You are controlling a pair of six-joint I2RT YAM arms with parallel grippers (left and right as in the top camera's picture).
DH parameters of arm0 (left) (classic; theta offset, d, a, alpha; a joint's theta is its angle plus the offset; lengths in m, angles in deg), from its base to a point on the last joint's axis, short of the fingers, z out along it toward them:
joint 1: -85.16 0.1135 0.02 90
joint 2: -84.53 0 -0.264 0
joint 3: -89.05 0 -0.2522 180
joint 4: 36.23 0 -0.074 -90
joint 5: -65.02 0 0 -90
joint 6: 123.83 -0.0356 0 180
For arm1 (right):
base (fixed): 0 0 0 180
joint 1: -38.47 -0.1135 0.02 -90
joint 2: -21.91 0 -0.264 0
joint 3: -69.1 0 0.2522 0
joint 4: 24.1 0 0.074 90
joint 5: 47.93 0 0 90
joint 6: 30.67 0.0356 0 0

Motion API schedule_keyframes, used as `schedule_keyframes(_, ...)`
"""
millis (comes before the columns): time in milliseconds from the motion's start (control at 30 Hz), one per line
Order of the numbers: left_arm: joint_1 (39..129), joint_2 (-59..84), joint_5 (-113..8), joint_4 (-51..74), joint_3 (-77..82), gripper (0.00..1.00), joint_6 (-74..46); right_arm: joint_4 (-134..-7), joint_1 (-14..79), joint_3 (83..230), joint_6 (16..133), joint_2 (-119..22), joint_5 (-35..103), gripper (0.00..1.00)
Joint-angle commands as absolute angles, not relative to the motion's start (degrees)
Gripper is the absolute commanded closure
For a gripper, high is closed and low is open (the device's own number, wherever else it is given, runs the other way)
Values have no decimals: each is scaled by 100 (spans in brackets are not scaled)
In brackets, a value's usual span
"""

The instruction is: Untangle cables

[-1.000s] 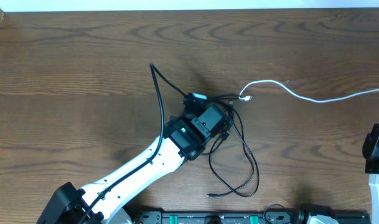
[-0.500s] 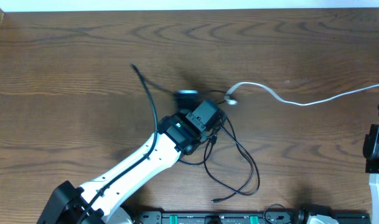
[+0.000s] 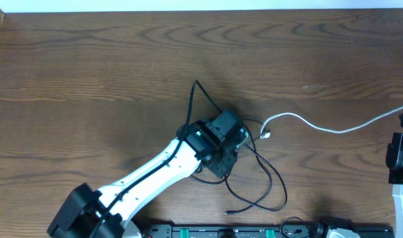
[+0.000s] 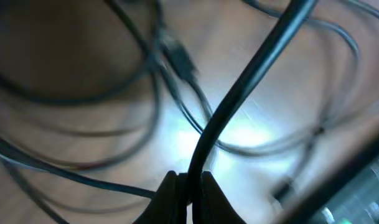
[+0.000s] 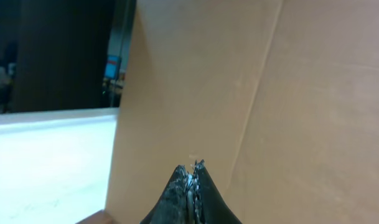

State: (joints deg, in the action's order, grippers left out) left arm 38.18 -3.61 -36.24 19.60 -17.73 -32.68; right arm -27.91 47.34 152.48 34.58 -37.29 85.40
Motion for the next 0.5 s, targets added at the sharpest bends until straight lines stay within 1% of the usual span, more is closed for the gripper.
schedule_keyframes(0,3846,-514,-2986,1527,-1775,92,-2459,-2937,4736,15314,3978,-3686,8322,99)
schedule_keyframes(100,3846,-584,-2986,1092,-1775,92,-1968,-3516,4712,15314,4579,-3596,7913,99)
schedule_keyframes(133,3846,-586,-2986,992,-1775,92,-1858,-3927,4705,15314,4966,-3522,7539,99)
schedule_keyframes(233,3846,-586,-3012,882,-1775,92,-1806,-4454,4705,15312,5803,-3419,6868,99)
schedule_keyframes(367,3846,-586,-3080,869,-1775,92,-1806,-4854,4705,15312,7462,-3537,6534,99)
schedule_keyframes(467,3846,-586,-3190,869,-1775,92,-1808,-5599,4705,15312,8485,-3782,6031,99)
